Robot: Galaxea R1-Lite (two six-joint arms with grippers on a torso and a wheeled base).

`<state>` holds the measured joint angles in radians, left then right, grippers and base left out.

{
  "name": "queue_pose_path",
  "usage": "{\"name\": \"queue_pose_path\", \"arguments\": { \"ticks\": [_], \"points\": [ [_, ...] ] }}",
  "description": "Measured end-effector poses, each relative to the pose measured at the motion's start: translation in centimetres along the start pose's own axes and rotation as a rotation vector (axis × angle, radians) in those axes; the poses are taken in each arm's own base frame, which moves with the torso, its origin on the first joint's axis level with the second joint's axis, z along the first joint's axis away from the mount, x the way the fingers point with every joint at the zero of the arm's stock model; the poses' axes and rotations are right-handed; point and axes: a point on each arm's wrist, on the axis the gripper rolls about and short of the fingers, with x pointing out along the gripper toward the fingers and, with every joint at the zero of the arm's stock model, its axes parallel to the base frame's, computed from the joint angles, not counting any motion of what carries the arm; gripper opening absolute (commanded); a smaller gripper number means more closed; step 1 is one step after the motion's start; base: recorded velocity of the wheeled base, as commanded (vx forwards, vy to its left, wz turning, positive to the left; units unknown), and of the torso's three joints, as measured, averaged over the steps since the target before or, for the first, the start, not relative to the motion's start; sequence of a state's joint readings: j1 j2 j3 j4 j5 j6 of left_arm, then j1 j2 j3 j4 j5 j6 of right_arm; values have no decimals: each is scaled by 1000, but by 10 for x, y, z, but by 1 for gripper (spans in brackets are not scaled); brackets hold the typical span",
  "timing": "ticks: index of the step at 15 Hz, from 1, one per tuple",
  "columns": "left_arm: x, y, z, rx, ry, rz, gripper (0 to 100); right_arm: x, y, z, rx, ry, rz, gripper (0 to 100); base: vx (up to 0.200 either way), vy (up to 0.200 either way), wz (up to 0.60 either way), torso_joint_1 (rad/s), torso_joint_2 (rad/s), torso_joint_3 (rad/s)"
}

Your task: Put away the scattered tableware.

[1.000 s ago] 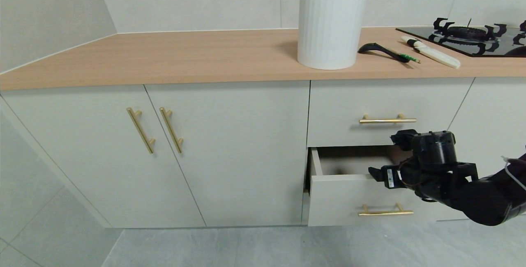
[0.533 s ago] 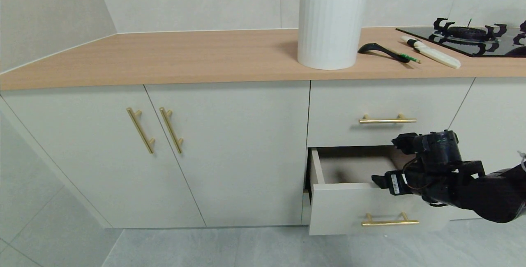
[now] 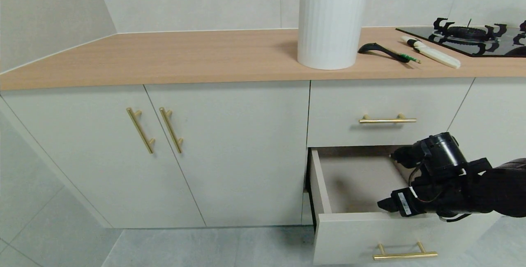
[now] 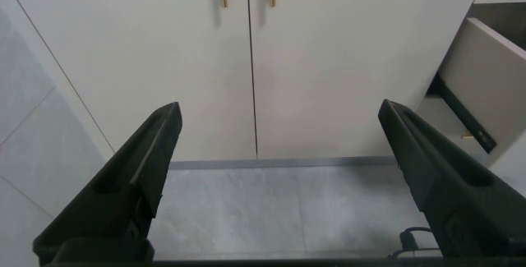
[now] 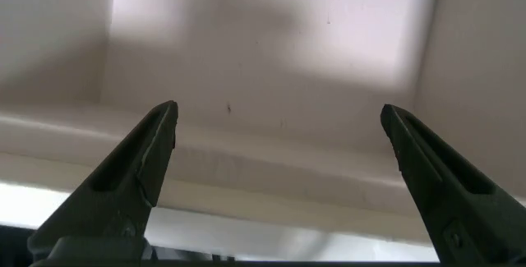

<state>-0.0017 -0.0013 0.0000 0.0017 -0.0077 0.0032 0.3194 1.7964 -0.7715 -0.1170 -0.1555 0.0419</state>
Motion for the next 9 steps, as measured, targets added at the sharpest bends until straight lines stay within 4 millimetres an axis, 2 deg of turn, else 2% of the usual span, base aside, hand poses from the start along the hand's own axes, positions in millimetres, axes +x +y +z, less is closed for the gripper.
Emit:
{"name": "queue_pose_path", "arguments": {
  "ticks": [9],
  "points": [
    [0, 0, 0, 0, 0, 0, 100, -24, 9, -14, -85, 207, 26, 100, 0, 0, 0, 0, 0, 0]
  ]
}}
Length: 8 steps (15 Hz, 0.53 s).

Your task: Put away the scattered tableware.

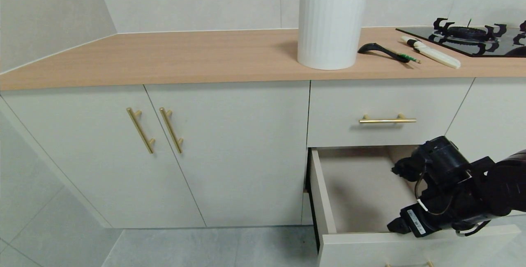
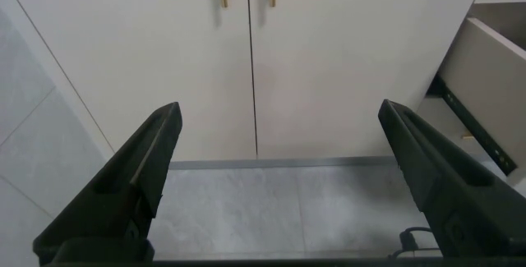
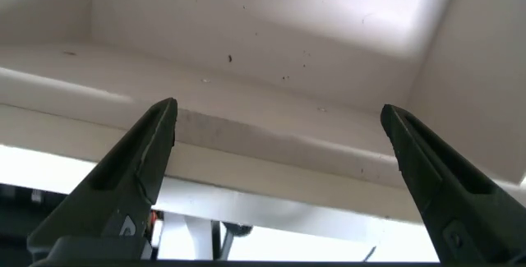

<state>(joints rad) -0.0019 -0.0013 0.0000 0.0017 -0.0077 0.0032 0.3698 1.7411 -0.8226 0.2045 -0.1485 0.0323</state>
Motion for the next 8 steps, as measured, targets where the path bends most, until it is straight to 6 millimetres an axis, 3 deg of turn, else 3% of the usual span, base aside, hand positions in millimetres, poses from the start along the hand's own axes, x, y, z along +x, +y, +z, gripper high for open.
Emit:
{"name": "queue_pose_path", "arguments": {
  "ticks": [8],
  "points": [
    [0, 0, 0, 0, 0, 0, 100, -7, 7, -22, -158, 187, 38, 100, 0, 0, 0, 0, 0, 0]
  ]
}}
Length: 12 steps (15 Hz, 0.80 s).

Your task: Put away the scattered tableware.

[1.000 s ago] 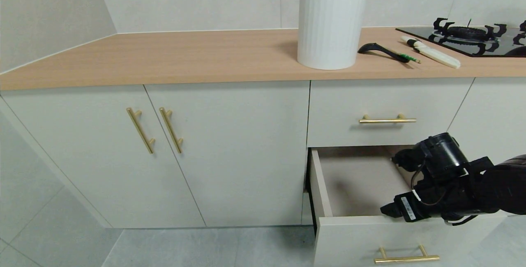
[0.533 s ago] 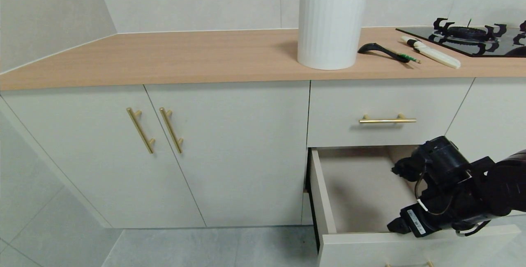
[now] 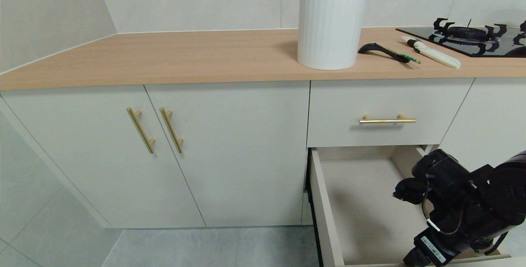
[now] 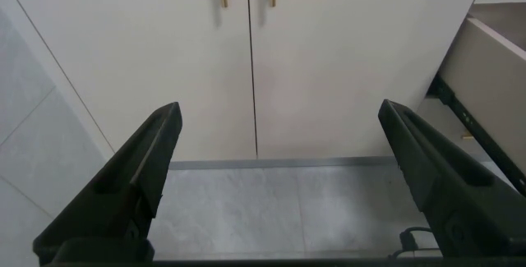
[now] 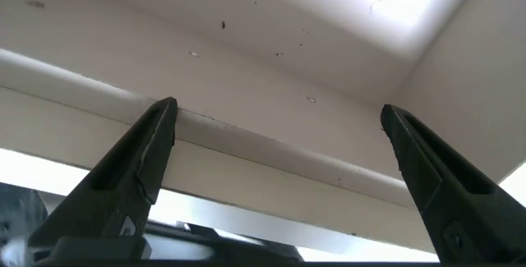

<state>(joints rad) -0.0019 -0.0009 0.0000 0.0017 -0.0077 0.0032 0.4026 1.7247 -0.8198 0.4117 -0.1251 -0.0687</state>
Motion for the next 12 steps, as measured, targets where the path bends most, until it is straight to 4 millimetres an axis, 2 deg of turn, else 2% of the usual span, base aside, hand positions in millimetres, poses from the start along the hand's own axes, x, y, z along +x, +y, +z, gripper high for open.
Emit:
{"name": "queue_pose_path", "arguments": {
  "ticks": [5, 12],
  "points": [
    [0, 0, 0, 0, 0, 0, 100, -2, 1, 3, 9, -25, -10, 100, 0, 0, 0, 0, 0, 0],
    [0, 0, 0, 0, 0, 0, 100, -24, -24, 27, 193, -397, -56, 100, 0, 0, 0, 0, 0, 0]
  ]
}}
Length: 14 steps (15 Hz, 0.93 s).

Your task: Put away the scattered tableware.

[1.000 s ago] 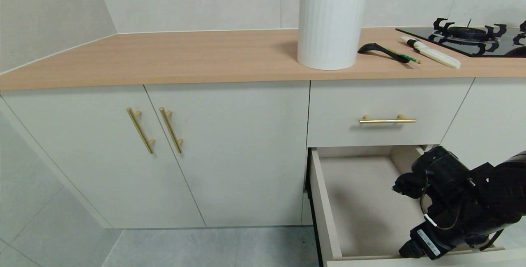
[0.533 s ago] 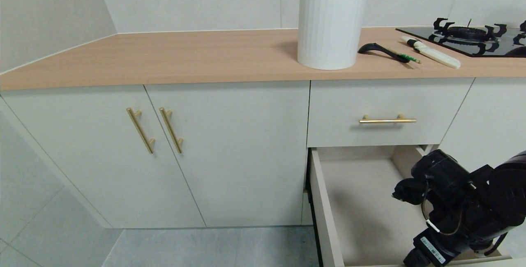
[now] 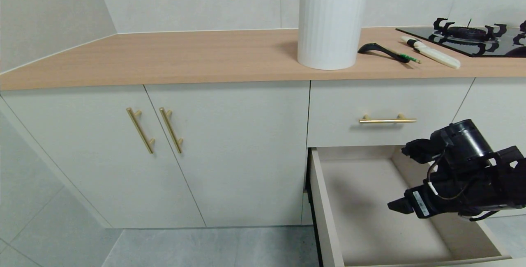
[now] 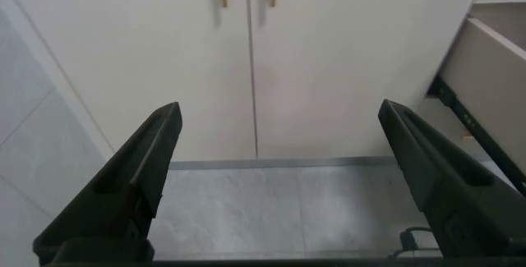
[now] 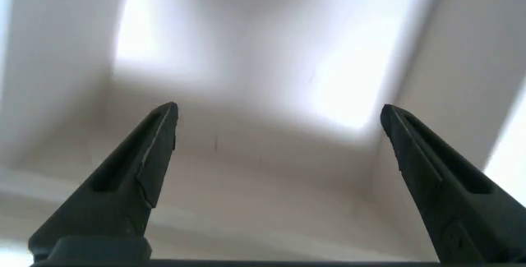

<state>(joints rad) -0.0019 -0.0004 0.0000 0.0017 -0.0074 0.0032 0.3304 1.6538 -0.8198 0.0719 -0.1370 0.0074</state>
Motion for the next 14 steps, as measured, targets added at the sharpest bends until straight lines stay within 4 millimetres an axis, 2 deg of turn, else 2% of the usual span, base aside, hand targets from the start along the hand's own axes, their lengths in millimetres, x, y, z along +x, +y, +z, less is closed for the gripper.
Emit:
{"name": "queue_pose_path", "arguments": {
  "ticks": [4, 9, 14],
  "points": [
    [0, 0, 0, 0, 0, 0, 100, -7, -8, 10, 41, -118, -16, 100, 0, 0, 0, 0, 0, 0],
    [0, 0, 0, 0, 0, 0, 100, -14, -10, 11, 48, -159, -18, 100, 0, 0, 0, 0, 0, 0],
    [0, 0, 0, 0, 1, 0, 100, -17, -10, 10, 49, -168, -22, 100, 0, 0, 0, 68, -237, -224]
  ]
}}
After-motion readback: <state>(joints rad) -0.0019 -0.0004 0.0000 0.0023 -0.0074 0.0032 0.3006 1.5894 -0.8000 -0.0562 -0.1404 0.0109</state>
